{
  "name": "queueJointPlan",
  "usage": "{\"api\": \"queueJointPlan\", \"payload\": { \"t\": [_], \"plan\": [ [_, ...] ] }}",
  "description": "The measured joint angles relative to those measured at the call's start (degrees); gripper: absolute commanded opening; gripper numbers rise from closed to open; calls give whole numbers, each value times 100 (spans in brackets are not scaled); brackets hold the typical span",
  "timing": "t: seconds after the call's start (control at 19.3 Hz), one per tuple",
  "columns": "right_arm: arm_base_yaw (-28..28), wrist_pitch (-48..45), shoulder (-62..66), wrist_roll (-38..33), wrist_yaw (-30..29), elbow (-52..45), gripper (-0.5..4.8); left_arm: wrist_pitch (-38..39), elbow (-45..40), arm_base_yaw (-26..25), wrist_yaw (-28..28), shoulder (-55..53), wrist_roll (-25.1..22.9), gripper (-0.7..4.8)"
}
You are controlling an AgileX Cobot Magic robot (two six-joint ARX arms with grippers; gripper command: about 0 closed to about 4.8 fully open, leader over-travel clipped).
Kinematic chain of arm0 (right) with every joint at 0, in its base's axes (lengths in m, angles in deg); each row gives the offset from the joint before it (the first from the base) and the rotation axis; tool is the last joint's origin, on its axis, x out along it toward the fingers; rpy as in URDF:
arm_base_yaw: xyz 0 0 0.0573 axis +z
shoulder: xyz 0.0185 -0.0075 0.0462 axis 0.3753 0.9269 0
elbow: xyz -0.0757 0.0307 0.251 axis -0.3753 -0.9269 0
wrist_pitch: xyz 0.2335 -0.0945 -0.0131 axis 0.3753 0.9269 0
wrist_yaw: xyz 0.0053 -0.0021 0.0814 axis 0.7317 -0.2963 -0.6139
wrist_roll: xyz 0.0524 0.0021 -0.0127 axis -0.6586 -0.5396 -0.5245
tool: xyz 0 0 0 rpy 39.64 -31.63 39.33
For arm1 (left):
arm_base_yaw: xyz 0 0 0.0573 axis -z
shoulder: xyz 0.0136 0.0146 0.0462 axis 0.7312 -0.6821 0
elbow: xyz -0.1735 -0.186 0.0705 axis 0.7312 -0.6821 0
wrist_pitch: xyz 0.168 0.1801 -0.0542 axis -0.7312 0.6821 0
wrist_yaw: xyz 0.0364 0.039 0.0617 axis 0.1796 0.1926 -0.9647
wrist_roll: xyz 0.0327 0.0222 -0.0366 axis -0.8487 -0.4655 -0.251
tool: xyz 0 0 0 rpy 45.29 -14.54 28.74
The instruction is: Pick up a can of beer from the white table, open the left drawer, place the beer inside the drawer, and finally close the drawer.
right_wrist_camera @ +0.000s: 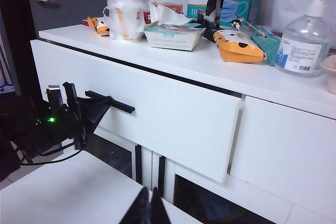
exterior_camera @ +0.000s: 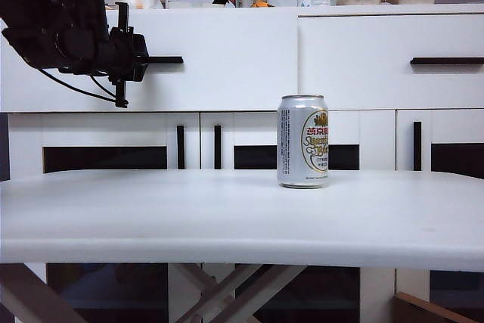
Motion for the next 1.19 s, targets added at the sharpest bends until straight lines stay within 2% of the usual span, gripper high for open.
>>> {"api": "queueJointPlan", "payload": {
  "t": [0.16,0.47,1.04,1.19],
  "plan": [
    [0,-2,0,22,-2,0,-5,195,-179,39,-20,195,-24,-5],
    [0,2,0,26,-2,0,-5,-544,-844,149,-120,393,-31,-5],
    [0,66,0,35,162,0,-6,-756,-1331,304,199,675,-26,-6],
    [-2,125,2,37,166,0,-5,-894,-1576,356,103,800,-26,-5]
  ]
}}
